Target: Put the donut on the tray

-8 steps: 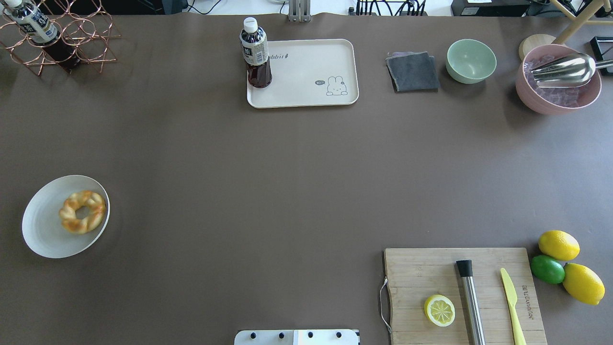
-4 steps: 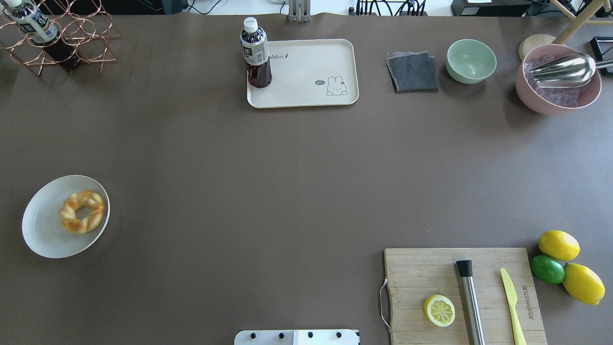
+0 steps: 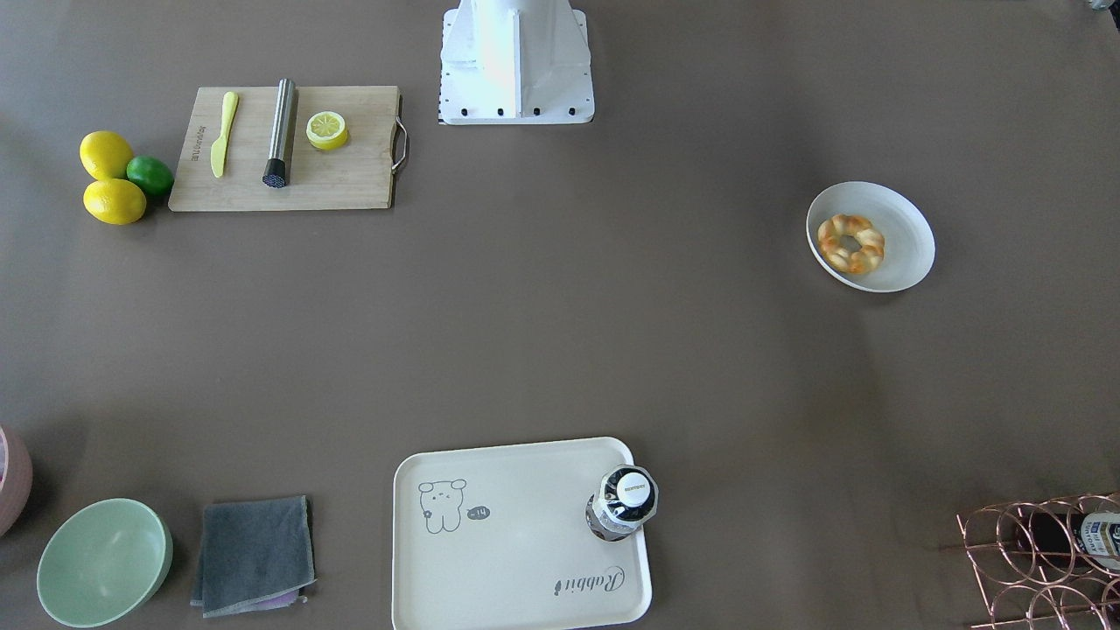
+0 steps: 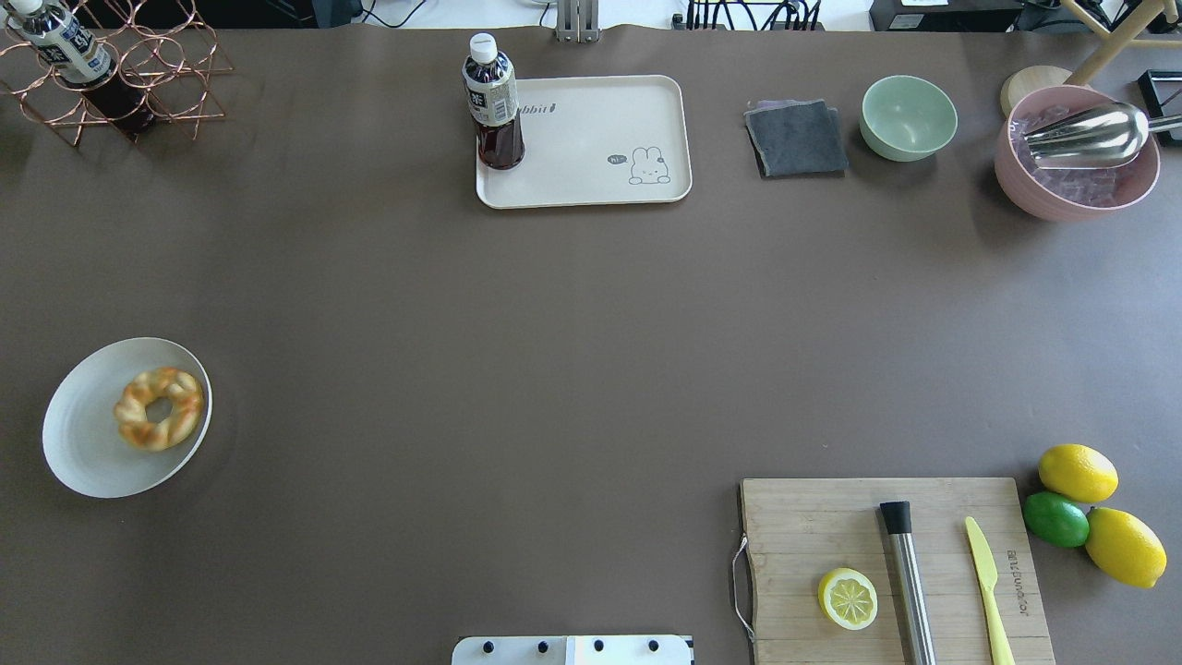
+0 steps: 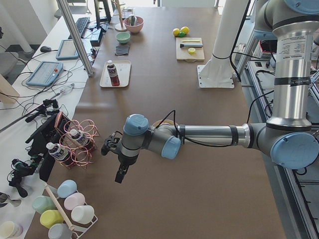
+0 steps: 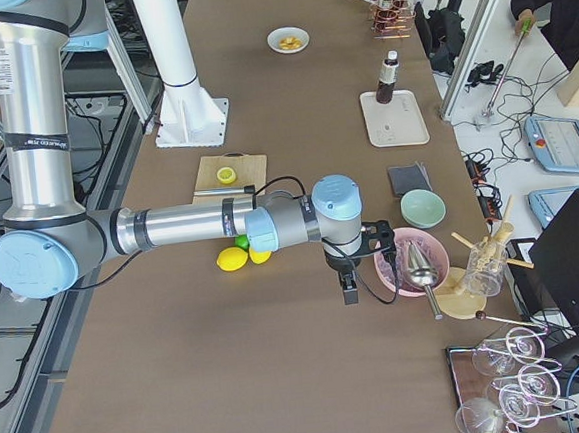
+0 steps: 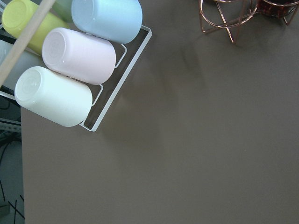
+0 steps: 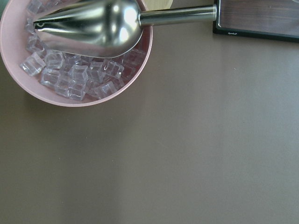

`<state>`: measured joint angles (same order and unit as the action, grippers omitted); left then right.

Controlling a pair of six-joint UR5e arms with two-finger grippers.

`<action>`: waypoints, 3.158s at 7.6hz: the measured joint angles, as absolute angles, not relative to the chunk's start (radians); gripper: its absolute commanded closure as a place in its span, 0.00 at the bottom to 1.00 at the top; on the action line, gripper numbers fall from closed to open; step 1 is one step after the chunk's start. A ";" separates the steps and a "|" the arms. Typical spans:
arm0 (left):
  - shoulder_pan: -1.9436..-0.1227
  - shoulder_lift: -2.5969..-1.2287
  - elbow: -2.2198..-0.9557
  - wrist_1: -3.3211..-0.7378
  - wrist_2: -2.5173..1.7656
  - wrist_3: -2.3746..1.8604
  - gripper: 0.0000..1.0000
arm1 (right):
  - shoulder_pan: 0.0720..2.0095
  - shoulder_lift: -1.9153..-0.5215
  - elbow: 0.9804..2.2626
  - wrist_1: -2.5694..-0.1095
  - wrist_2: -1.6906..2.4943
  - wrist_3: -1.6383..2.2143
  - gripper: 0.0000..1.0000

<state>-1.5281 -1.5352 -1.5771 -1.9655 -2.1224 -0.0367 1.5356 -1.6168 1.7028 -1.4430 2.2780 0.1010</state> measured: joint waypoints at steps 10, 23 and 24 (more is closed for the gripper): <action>-1.528 -1.487 -1.584 -1.971 -2.363 -0.109 0.02 | 1.536 -1.691 1.709 -1.344 2.319 0.096 0.00; -1.020 -1.426 -1.513 -2.604 -2.280 -0.868 0.19 | 1.525 -1.696 1.707 -1.342 2.333 0.122 0.00; -1.005 -1.424 -1.480 -2.662 -2.277 -0.879 0.28 | 1.525 -1.694 1.705 -1.342 2.333 0.122 0.00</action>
<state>-1.0046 -1.4243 -1.4800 -2.6623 -2.2765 -0.8789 1.5248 -1.6939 1.7054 -1.3421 2.3332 0.1225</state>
